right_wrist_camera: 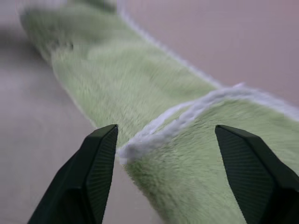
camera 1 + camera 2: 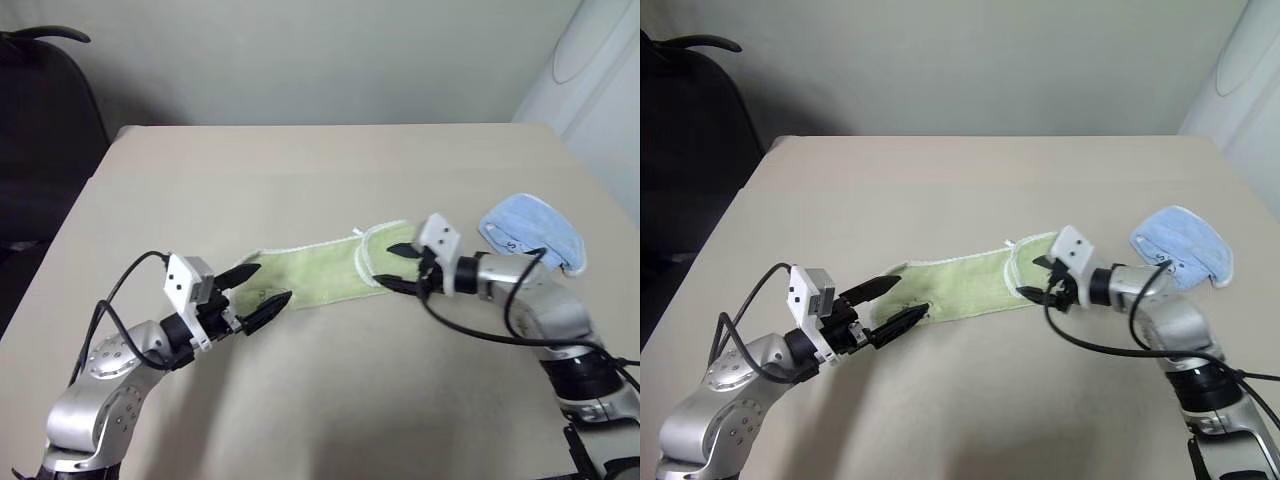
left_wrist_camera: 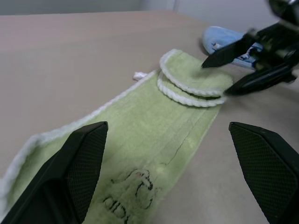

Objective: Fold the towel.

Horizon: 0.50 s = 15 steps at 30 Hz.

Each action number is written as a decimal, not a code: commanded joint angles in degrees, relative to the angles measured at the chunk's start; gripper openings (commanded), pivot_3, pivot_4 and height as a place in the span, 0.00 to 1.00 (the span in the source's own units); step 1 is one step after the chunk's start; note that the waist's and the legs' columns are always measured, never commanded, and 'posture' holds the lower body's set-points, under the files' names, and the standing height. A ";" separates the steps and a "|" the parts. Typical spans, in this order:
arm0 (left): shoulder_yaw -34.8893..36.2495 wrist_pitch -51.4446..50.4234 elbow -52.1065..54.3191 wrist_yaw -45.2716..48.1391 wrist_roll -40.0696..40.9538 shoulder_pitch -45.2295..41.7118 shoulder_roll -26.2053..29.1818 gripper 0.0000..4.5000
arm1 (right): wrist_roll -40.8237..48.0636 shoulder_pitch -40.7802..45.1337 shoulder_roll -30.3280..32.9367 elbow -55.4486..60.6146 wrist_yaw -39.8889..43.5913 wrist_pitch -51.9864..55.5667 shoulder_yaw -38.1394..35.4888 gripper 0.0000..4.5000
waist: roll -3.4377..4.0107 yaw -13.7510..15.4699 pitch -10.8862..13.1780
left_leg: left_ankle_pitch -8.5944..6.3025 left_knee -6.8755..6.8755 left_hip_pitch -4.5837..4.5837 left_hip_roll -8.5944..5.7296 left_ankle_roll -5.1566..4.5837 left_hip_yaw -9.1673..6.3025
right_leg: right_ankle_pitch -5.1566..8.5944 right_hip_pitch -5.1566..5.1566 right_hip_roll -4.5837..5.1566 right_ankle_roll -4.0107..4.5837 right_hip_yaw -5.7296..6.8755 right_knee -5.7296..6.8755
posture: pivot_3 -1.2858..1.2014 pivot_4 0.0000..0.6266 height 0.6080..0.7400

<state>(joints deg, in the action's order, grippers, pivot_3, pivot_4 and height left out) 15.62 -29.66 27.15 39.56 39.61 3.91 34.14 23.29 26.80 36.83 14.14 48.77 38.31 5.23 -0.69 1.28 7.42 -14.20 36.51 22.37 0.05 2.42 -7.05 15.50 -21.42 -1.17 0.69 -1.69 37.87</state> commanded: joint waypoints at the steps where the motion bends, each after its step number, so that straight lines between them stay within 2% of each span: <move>1: 2.29 -0.66 1.76 -1.18 2.91 1.39 -1.19 1.00 | 6.92 0.63 0.30 0.80 0.80 3.28 -8.12 0.74 | 0.00 -0.01 0.00 | 0.01 0.00 -0.01 0.00 0.01 0.01 | 0.00 0.01 0.00 0.00 0.00 0.00 | 0.52 0.24 1.00; 2: 2.44 -1.07 1.72 -1.64 3.61 1.56 -1.61 1.00 | 7.08 1.57 -0.17 -1.10 -0.30 4.18 -8.92 0.66 | -0.02 -0.03 -0.01 | 0.02 0.00 -0.02 0.00 0.03 0.01 | 0.00 0.01 0.00 0.00 0.00 0.00 | 0.52 0.24 1.00; 4: 2.55 -1.89 1.77 -2.60 5.00 1.53 -2.54 1.00 | 4.98 2.81 -0.78 -4.44 -1.76 3.45 -8.20 0.56 | -0.02 -0.04 -0.02 | 0.04 0.00 -0.06 0.00 0.06 0.00 | 0.00 0.03 -0.01 0.00 0.00 0.03 | 0.52 0.24 1.00; 5: 2.58 -2.50 1.88 -3.34 6.12 1.49 -3.19 1.00 | 3.79 3.00 -1.32 -6.22 -1.89 2.31 -7.23 0.46 | -0.02 -0.05 -0.02 | 0.05 0.00 -0.09 0.00 0.07 0.00 | 0.00 0.04 -0.01 0.00 0.00 0.04 | 0.52 0.24 1.00; 10: 3.39 -6.01 3.64 -7.68 13.12 2.73 -6.28 1.00 | -4.04 2.85 -5.49 -19.46 -2.61 -6.50 -1.27 0.08 | -0.03 -0.07 -0.02 | 0.03 -0.02 -0.22 0.01 0.04 -0.01 | 0.00 0.14 -0.01 0.00 0.00 0.06 | 0.52 0.24 1.00; 15: 6.96 -8.51 5.27 -12.96 21.50 6.99 -8.33 1.00 | -9.74 2.44 -8.61 -27.51 -2.94 -15.23 2.33 0.08 | 0.01 -0.07 -0.02 | -0.03 -0.05 -0.20 0.01 0.02 0.00 | 0.00 0.12 0.00 0.01 0.00 0.03 | 0.52 0.24 1.00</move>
<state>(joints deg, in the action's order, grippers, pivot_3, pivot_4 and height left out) 20.77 -37.68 29.33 28.15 58.28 9.80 26.29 15.10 29.18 28.59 -12.46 46.20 25.50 7.28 -0.68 1.22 7.40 -14.24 36.43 22.12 0.07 2.45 -7.04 15.50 -21.28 -1.17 0.70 -1.69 37.91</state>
